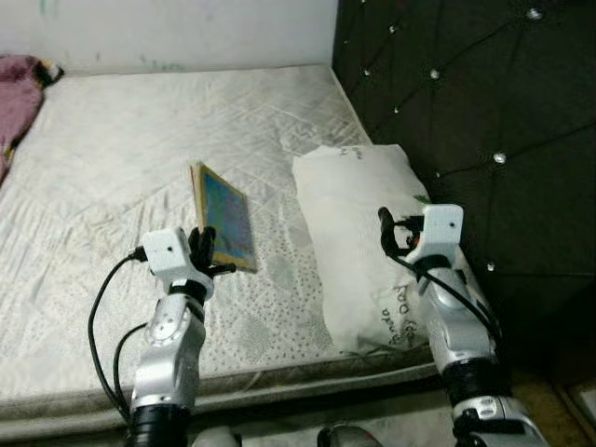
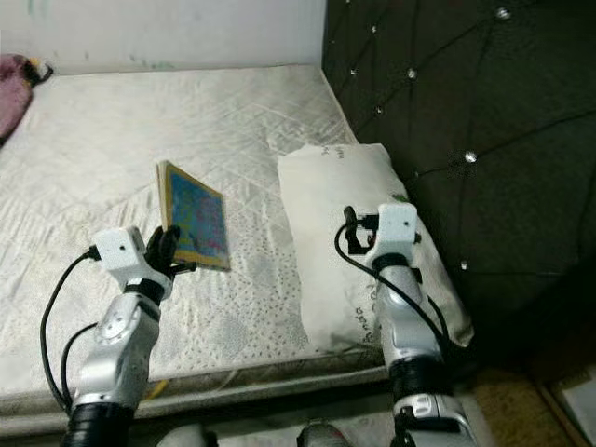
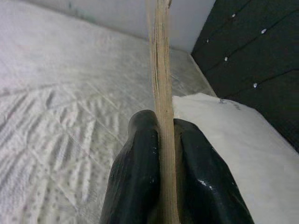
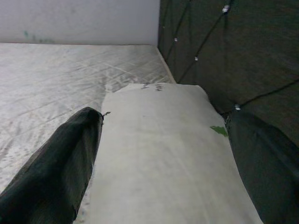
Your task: Clean up the room
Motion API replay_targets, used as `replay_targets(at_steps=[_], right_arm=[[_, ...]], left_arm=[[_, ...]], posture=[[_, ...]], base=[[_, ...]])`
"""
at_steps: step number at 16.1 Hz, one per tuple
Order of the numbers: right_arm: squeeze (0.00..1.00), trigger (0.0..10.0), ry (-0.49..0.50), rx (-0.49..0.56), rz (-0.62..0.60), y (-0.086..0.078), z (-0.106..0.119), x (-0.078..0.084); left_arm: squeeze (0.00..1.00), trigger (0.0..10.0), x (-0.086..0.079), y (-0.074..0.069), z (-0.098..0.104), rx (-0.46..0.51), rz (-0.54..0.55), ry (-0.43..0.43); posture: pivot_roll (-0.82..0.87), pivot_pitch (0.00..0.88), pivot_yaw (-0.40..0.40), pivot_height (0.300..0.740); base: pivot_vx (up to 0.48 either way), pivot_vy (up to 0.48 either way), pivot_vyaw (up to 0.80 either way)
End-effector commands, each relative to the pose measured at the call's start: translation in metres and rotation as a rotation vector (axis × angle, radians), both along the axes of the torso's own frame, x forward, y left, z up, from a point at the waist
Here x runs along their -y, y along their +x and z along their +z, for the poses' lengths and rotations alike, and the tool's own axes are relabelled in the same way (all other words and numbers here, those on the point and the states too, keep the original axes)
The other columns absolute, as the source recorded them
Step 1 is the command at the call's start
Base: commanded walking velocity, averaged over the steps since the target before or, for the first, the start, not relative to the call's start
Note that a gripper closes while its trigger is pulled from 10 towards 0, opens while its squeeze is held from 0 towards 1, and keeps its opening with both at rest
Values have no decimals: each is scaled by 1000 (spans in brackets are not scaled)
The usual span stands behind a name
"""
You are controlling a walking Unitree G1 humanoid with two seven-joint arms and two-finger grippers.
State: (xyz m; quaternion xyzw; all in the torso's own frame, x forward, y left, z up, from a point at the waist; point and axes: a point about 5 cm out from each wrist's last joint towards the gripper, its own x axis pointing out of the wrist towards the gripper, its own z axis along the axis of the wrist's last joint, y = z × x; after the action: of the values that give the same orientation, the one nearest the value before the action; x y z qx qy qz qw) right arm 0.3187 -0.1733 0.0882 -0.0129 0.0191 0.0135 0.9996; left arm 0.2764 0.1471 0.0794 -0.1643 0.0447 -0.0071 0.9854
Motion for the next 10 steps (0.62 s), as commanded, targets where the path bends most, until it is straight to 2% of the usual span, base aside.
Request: replay_targets(at_steps=[1,4,7,10], right_arm=[[0,10000,4,12,18,0,5,-4],[0,10000,0,11,23,-1,4,-4],[0,10000,15,-5,34,-5,2,-4],[0,10000,18,2,70,-8,2,-12]], left_arm=[[0,10000,6,-1,7,23,-23,-29],[0,10000,7,-5,0,-31,-51,-36],[0,10000,0,-9,3,-21,-42,-17],[0,10000,-10,-15,10,40,-4,63]], posture=[[-21,0,19,740],[-20,0,15,740],[-11,0,8,740],[-5,0,4,740]], base=[[0,0,0],[0,0,0],[0,0,0],[0,0,0]])
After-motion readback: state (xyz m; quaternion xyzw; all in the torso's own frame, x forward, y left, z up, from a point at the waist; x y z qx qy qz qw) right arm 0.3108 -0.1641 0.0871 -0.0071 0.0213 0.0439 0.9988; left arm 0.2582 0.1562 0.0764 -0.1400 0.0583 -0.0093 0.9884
